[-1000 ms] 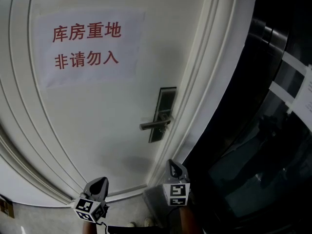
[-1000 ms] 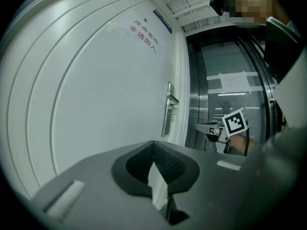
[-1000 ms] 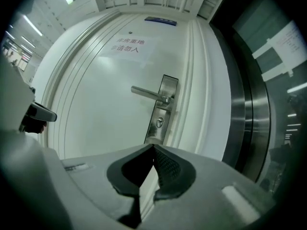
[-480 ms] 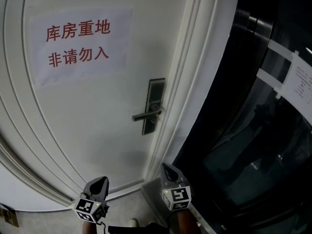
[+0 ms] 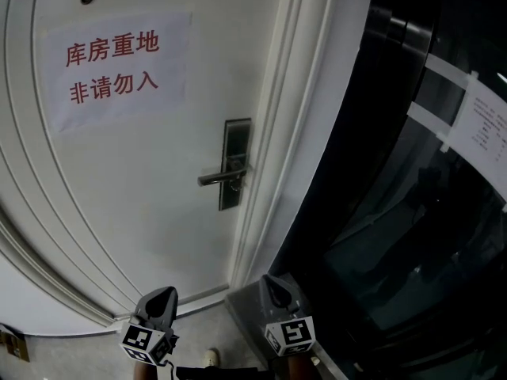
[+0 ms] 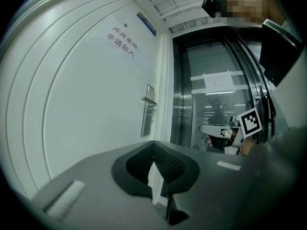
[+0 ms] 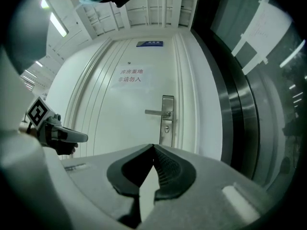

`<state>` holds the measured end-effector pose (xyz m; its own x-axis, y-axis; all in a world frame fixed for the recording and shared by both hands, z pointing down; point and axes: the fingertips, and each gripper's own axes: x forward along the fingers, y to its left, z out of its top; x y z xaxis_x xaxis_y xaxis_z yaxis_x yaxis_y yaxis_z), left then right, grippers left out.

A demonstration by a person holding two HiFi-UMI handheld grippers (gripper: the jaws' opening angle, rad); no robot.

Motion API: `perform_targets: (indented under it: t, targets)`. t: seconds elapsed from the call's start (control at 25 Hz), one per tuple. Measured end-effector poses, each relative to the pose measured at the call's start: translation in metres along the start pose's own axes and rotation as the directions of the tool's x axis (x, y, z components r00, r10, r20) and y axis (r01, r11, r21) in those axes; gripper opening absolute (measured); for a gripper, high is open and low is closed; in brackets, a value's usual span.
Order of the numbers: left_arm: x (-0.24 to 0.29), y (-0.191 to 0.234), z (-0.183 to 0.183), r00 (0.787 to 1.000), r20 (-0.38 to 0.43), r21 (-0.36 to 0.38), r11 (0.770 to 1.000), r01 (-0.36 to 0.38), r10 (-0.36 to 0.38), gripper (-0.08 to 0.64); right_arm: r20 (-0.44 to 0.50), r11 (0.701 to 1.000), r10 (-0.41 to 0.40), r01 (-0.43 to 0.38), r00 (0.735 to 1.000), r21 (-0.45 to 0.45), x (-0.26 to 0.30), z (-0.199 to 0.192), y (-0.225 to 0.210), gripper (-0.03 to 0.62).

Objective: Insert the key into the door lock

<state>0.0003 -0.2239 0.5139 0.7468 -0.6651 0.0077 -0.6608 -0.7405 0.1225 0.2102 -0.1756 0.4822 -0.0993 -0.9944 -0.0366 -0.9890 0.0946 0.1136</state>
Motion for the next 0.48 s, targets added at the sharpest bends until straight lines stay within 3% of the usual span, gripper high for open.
perform_targets:
  t: [0.48]
  targets:
    - [-0.031,-0.069,-0.015,0.999,0.008,-0.007,0.999,-0.046,0.046,0.003,0.001,0.997,0.072,-0.072,0.997,0.024,-0.082,-0.009,-0.006,0.002]
